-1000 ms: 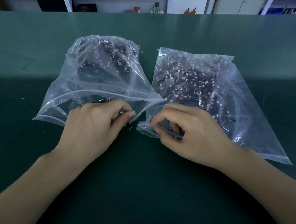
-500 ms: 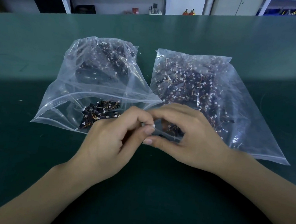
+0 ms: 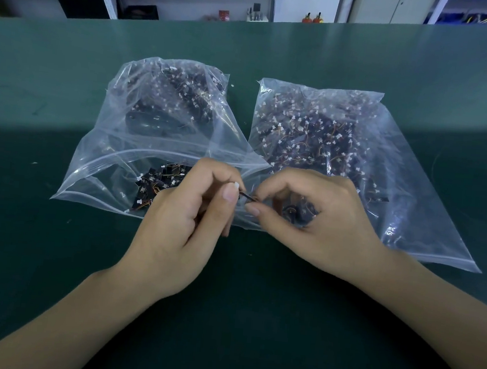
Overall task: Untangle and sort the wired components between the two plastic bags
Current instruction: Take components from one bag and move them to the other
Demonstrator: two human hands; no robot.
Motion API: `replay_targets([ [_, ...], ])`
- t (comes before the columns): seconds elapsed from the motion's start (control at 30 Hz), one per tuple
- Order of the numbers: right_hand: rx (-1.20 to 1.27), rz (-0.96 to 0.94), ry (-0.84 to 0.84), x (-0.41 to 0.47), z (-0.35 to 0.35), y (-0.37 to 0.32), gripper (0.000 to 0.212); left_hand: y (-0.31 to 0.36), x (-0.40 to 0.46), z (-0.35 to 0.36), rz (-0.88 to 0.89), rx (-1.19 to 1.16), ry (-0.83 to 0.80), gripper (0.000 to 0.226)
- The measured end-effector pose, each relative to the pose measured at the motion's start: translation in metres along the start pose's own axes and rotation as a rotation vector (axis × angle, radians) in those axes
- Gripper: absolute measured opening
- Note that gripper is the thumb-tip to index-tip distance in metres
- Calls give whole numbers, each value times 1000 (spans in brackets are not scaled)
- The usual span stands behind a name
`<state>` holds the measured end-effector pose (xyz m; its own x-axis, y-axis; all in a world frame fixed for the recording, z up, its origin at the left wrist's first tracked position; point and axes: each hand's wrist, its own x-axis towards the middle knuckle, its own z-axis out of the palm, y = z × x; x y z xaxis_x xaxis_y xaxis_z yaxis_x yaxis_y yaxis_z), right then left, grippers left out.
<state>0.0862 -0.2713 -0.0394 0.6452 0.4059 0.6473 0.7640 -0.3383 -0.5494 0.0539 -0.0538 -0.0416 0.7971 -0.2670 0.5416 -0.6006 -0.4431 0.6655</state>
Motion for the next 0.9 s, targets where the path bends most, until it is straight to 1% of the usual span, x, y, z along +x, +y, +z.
replay_targets([
  [0.1,10,8,44,1,-2,2,12,-1,2,-2,-23,49,16,22],
  [0.17,-36,-4,55,2,-3,2,12,0,3,-3,-23,59,-6,33],
  [0.2,-65,-17,54,2,-3,2,13,0,3,-3,-25,64,-20,34],
  [0.33,-95,-45,49,3,-2,3,15,-2,2,-2,-33,109,-15,26],
  [0.47,-19,17,40,4,-1,3,12,-3,2,-3,-54,119,48,18],
  [0.6,26,110,13,3,0,3,7,-4,3,-4,-39,121,56,15],
  [0.67,40,127,0,3,0,1,6,-4,3,-3,-41,126,61,15],
  [0.8,30,98,-20,4,-2,-1,9,-3,5,-3,-53,150,85,14],
  [0.9,14,83,-47,4,-2,-2,10,-3,5,-5,-22,177,79,14],
])
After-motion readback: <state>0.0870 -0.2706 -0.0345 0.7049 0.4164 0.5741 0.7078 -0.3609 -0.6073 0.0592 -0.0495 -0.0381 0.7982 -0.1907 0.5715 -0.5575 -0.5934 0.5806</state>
